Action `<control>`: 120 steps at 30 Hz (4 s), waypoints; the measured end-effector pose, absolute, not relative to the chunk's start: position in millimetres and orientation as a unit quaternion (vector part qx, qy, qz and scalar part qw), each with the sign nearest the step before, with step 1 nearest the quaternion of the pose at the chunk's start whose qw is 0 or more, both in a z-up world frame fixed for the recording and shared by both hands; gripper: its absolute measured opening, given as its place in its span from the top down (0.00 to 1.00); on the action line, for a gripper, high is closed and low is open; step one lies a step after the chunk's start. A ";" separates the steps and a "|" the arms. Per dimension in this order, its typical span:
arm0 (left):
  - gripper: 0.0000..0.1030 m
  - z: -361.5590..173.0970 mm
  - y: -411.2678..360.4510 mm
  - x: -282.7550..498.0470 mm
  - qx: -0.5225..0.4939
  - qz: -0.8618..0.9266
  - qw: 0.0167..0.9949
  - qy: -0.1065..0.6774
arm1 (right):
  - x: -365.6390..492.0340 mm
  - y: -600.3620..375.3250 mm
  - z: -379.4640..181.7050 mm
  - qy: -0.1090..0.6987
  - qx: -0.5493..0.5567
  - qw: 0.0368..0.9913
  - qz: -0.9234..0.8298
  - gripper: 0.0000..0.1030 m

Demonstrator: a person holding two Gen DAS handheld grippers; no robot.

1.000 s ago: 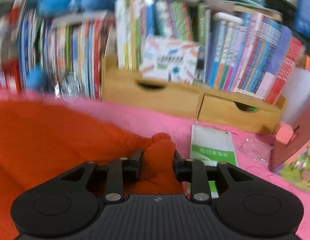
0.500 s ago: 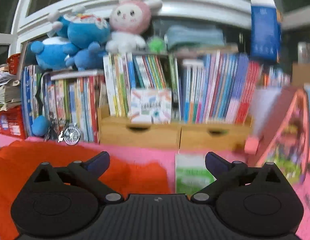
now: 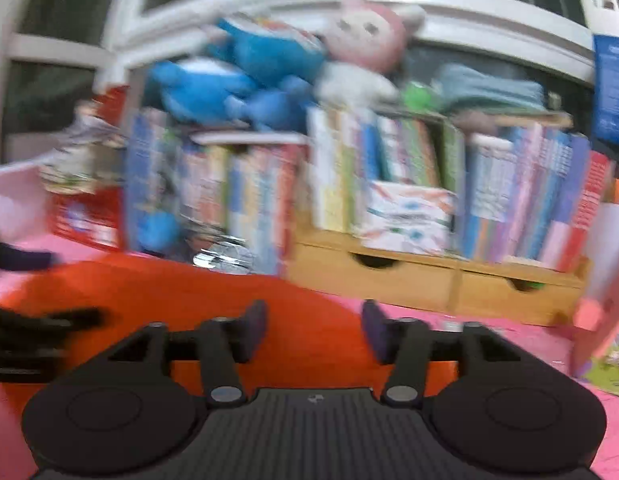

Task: Fold clothes

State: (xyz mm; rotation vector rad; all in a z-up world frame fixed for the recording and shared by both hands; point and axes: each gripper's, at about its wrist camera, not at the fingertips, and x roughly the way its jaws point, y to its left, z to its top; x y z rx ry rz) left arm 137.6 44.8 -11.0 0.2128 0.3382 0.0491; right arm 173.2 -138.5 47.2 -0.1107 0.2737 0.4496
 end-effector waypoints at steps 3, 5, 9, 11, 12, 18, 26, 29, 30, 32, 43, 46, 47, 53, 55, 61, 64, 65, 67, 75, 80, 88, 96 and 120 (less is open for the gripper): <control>0.10 -18.6 47.9 141.1 0.092 0.033 0.978 0.186 | 156.6 -121.7 36.8 0.148 -0.069 0.954 0.251 0.41; 0.09 -23.6 50.0 143.4 0.084 0.038 0.976 0.198 | 155.0 -110.9 28.9 0.154 -0.088 0.952 0.249 0.38; 0.08 -31.9 54.1 147.5 0.068 0.043 0.973 0.216 | 161.9 -103.0 21.7 0.171 -0.084 0.952 0.241 0.30; 0.07 -34.0 55.8 149.3 0.063 0.043 0.972 0.222 | 165.2 -102.1 19.2 0.180 -0.081 0.951 0.238 0.27; 0.06 -35.1 56.7 150.1 0.060 0.042 0.972 0.224 | 165.8 -102.1 17.8 0.184 -0.081 0.950 0.237 0.27; 0.04 -40.5 60.5 154.8 0.048 0.040 0.969 0.238 | 166.4 -93.0 7.0 0.192 -0.108 0.948 0.229 0.21; 0.02 -42.7 62.0 159.0 0.043 0.042 0.966 0.252 | 168.9 -90.1 -1.0 0.198 -0.107 0.950 0.218 0.11; 0.02 -43.1 61.4 158.4 0.043 0.045 0.965 0.253 | 172.7 -87.3 -2.0 0.206 -0.111 0.948 0.217 0.05; 0.02 -43.2 61.2 157.7 0.042 0.047 0.965 0.253 | 174.3 -86.9 -2.4 0.210 -0.111 0.947 0.217 0.03; 0.02 -42.8 62.1 155.1 0.038 0.051 0.965 0.253 | 176.2 -86.8 -3.0 0.216 -0.109 0.946 0.218 0.00; 0.04 -36.4 136.1 95.2 -0.047 0.166 0.950 0.261 | 171.6 -89.2 -1.7 0.202 -0.105 0.949 0.220 0.00; 0.08 -29.6 162.4 80.2 -0.092 0.175 0.947 0.255 | 169.4 -92.2 -0.1 0.194 -0.097 0.951 0.221 0.00; 0.09 -24.8 171.1 79.0 -0.108 0.176 0.947 0.247 | 169.5 -93.6 0.4 0.193 -0.092 0.951 0.221 0.00; 0.09 -1.2 228.3 103.1 -0.226 0.123 0.941 0.220 | 166.3 -99.3 1.9 0.186 -0.074 0.955 0.221 0.00; 0.09 -8.3 245.7 111.4 -0.280 0.093 0.924 0.242 | 164.7 -101.6 2.4 0.183 -0.068 0.956 0.219 0.00; 0.26 -33.9 264.0 114.7 -0.390 -0.001 0.880 0.271 | 164.1 -104.0 2.4 0.181 -0.063 0.957 0.218 0.00; 0.26 -44.0 268.0 115.5 -0.417 -0.028 0.864 0.282 | 163.9 -103.8 2.0 0.181 -0.064 0.957 0.217 0.00; 0.26 -47.3 268.9 117.3 -0.423 -0.031 0.859 0.288 | 163.8 -103.8 1.8 0.181 -0.064 0.957 0.218 0.00; 0.34 -50.8 268.8 119.3 -0.426 -0.033 0.854 0.295 | 163.5 -103.9 1.6 0.181 -0.063 0.957 0.218 0.00; 0.52 -43.4 271.8 99.5 -0.425 -0.076 0.863 0.261 | 136.5 -165.5 23.8 0.166 0.004 0.954 0.250 0.01; 0.40 -48.7 277.8 92.8 -0.435 -0.111 0.858 0.248 | 116.0 -256.4 39.2 0.185 0.032 0.938 0.292 0.00; 0.40 -52.0 281.0 76.3 -0.432 -0.163 0.853 0.243 | 104.3 -287.8 17.2 0.245 0.013 0.927 0.283 0.07; 0.40 -32.1 275.1 47.5 -0.344 -0.109 0.899 0.248 | 111.6 -255.4 16.1 0.236 -0.020 0.912 0.335 0.19; 0.23 -12.1 40.3 128.2 0.078 0.021 0.974 0.212 | 137.2 -119.2 41.9 0.086 -0.118 0.964 0.221 0.11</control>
